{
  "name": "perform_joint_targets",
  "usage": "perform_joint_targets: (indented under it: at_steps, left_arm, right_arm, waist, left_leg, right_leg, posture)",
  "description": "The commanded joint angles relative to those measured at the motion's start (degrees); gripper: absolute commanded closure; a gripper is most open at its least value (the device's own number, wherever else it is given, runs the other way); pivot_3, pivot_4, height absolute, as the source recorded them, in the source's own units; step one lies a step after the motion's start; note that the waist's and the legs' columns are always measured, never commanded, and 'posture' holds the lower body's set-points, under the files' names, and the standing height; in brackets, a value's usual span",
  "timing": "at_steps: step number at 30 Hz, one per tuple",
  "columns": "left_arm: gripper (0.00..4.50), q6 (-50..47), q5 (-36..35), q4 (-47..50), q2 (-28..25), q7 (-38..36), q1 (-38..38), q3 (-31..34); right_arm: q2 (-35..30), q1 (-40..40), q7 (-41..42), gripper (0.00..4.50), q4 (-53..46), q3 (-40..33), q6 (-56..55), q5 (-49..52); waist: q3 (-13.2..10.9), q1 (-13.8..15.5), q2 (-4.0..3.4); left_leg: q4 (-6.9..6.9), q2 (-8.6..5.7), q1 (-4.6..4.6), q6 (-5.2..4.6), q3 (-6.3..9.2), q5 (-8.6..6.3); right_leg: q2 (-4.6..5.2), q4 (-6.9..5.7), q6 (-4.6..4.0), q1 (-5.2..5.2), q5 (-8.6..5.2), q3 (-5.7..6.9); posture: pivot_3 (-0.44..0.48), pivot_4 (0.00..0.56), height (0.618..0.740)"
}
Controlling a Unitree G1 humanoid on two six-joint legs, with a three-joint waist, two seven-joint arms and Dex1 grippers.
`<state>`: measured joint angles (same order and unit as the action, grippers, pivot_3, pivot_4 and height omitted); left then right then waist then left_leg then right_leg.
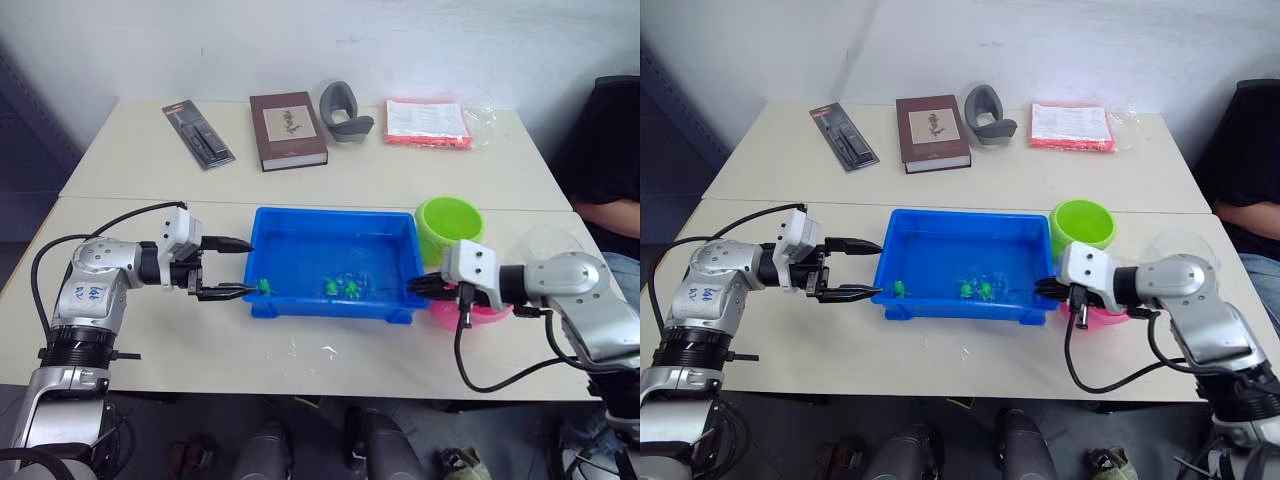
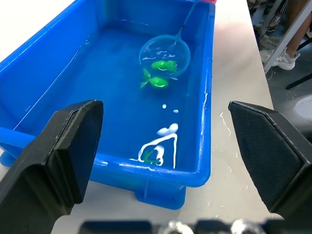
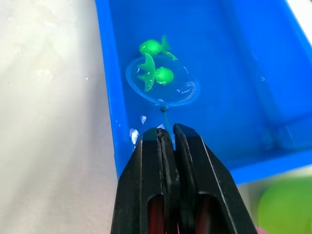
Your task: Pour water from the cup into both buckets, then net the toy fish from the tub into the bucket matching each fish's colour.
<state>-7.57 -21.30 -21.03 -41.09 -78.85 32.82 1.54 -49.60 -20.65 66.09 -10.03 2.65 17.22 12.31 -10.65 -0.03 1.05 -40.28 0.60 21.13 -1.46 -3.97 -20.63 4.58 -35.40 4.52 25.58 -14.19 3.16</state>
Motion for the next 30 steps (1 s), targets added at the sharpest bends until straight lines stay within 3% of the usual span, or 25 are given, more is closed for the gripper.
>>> perform_joint_targets:
  at_steps: [1,8,19,25,30]
  left_arm:
    - [0.06,0.42,-0.09,0.43,0.23,-0.10,1.19,0.44]
    - [0.06,0.99,0.06,-0.40,0.88,-0.21,2.00,0.23]
    - [0.06,-2.06,-2.24,2.48,2.99,0.34,3.44,0.70]
    - [0.06,-3.82,-3.17,4.34,6.13,1.10,3.60,-0.24]
    - [0.06,-4.30,-2.98,4.66,7.53,0.86,3.52,-0.61]
  right_arm:
    - [-1.05,1.48,-0.08,4.50,-2.71,-4.72,-2.74,2.51]
    - [-0.34,6.19,-1.25,4.50,-4.00,-9.30,-5.31,4.83]
    - [5.58,22.18,-11.69,4.50,-12.43,-27.11,-8.52,9.33]
    - [5.72,23.66,-22.86,4.50,-6.36,-33.12,-18.82,-2.83]
    - [4.18,22.63,-31.19,4.50,0.98,-33.21,-28.92,-13.12]
  waist:
    - [0.00,0.05,0.00]
    - [0.00,0.10,0.00]
    - [0.00,1.23,0.00]
    - [0.00,1.23,0.00]
    - [0.00,1.14,0.00]
  left_leg:
    - [0.00,0.00,0.00,0.00,0.00,0.00]
    - [0.00,-0.01,-0.01,0.00,-0.01,0.00]
    - [0.00,-0.04,-0.04,0.00,-0.04,0.00]
    - [0.00,-0.11,-0.14,-0.02,-0.11,0.02]
    - [0.01,-0.12,-0.16,-0.02,-0.14,0.02]
  right_leg:
    - [0.00,0.00,0.00,0.00,0.00,0.01]
    - [-0.02,0.00,0.01,-0.01,0.00,0.00]
    - [-0.07,-0.01,0.02,-0.04,0.01,-0.03]
    - [-0.10,-0.07,0.05,-0.08,0.03,-0.15]
    - [-0.13,-0.08,0.05,-0.08,0.03,-0.20]
  posture:
    - [0.000,0.150,0.740]
    - [0.000,0.150,0.740]
    - [0.000,0.150,0.740]
    - [0.000,0.150,0.740]
    - [0.000,0.150,0.740]
